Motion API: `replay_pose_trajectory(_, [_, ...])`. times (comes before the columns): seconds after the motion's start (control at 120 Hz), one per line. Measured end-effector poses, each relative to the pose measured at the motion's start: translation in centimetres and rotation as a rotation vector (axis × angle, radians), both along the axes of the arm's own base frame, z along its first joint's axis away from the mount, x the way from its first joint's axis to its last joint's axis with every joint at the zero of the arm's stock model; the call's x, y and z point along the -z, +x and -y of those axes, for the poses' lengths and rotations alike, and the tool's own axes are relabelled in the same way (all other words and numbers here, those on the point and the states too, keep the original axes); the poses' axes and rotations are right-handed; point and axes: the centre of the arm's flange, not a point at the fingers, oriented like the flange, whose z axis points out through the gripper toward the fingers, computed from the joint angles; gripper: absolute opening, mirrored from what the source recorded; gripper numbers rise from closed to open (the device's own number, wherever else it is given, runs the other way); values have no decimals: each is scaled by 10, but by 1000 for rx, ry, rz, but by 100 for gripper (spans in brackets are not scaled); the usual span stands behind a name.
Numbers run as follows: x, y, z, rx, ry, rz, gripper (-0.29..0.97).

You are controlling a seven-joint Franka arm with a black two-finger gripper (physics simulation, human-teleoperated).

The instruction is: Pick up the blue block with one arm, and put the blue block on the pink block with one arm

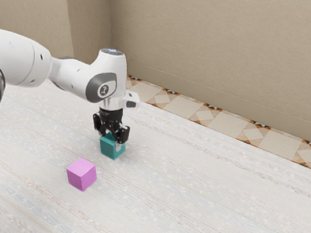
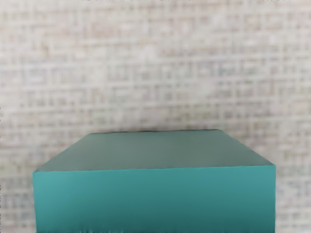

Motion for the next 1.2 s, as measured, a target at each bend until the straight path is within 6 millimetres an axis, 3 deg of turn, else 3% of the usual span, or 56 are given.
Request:
replay_pose_trajectory(0.133, [-9, 0, -2, -5, 2, 12, 39])
replay_pose_trajectory(0.242, [-35, -5, -1, -6, 10, 35, 38])
replay_pose_trajectory(0.392, [-88, -52, 3, -9, 29, 52, 37])
replay_pose_trajectory(0.508, [-112, -87, 13, -1, 39, 57, 36])
replay_pose_trajectory(0.642, [-108, -124, 16, -16, 31, 23, 36])
replay_pose_trajectory(0.8, [-106, -151, 21, -23, 30, 3, 35])
replay_pose_trajectory(0.992, [-92, -164, 26, -18, 28, -27, 35])
replay_pose_trajectory(1.2, [-84, -165, 32, -8, 27, -42, 35])
